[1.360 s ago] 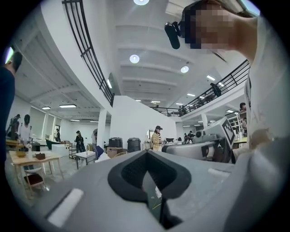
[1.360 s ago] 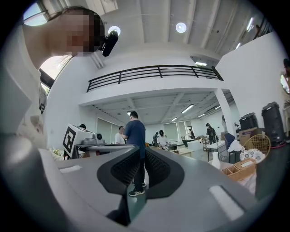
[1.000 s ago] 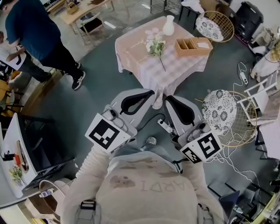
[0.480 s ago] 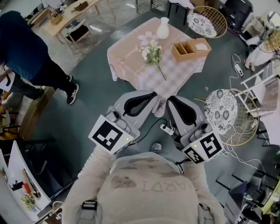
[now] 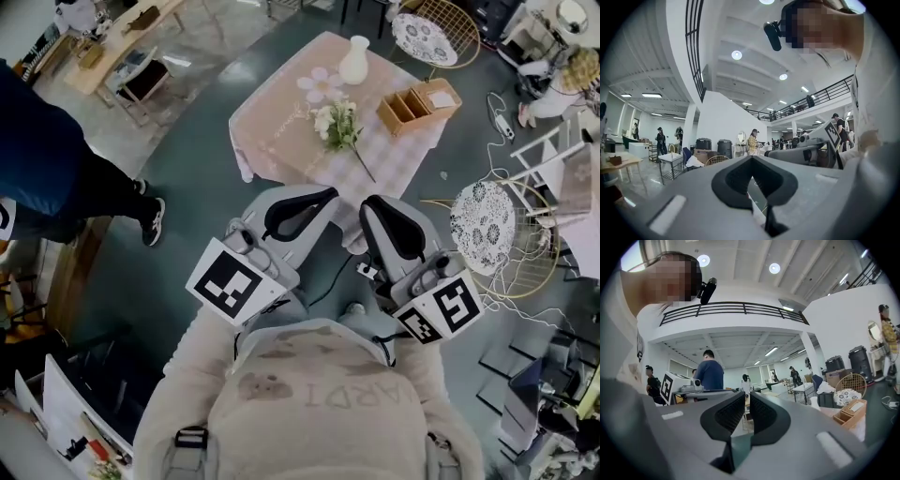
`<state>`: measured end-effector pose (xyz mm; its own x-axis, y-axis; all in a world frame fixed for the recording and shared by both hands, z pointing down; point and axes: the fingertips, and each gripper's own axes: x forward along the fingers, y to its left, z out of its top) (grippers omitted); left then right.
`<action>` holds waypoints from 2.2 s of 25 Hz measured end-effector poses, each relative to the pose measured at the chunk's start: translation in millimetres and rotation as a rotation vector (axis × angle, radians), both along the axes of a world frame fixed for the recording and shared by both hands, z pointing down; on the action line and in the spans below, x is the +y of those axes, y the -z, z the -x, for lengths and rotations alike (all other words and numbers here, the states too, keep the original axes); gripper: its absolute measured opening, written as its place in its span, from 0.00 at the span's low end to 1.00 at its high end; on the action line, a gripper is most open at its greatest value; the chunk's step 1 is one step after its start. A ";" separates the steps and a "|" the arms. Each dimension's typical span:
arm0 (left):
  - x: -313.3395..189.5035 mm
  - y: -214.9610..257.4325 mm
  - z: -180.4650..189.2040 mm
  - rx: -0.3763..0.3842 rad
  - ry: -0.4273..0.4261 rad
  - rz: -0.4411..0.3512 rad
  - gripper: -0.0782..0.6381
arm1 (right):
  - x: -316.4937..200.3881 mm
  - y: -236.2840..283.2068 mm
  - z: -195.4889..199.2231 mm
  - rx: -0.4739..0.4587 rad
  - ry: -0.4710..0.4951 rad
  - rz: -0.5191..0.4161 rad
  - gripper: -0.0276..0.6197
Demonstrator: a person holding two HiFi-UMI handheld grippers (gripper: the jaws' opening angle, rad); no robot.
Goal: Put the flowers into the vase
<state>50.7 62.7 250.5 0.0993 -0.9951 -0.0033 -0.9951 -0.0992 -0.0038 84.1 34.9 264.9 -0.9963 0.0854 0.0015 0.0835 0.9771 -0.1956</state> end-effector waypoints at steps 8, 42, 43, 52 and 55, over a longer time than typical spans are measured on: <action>18.6 -4.4 51.2 0.003 -0.088 -0.004 0.11 | 1.2 -4.2 40.4 0.011 -0.142 -0.006 0.14; -119.9 -34.1 175.9 0.062 -0.103 0.015 0.11 | -174.2 -260.8 146.8 0.716 -0.165 -0.041 0.19; -126.3 -35.5 178.9 0.065 -0.101 0.021 0.11 | -177.6 -272.2 148.4 0.749 -0.149 -0.045 0.19; -170.0 -51.3 200.1 0.101 -0.074 0.079 0.11 | -207.8 -362.7 160.2 1.004 -0.031 -0.052 0.23; -178.8 -57.2 204.9 0.106 -0.066 0.089 0.11 | -212.4 -387.5 163.0 1.070 0.010 -0.054 0.24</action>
<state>-154.2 -116.1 307.7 0.1687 -0.9831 0.0709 -0.9807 -0.1602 0.1125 -78.9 -177.6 652.3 -0.4743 0.0667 0.8778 -0.0978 0.9870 -0.1279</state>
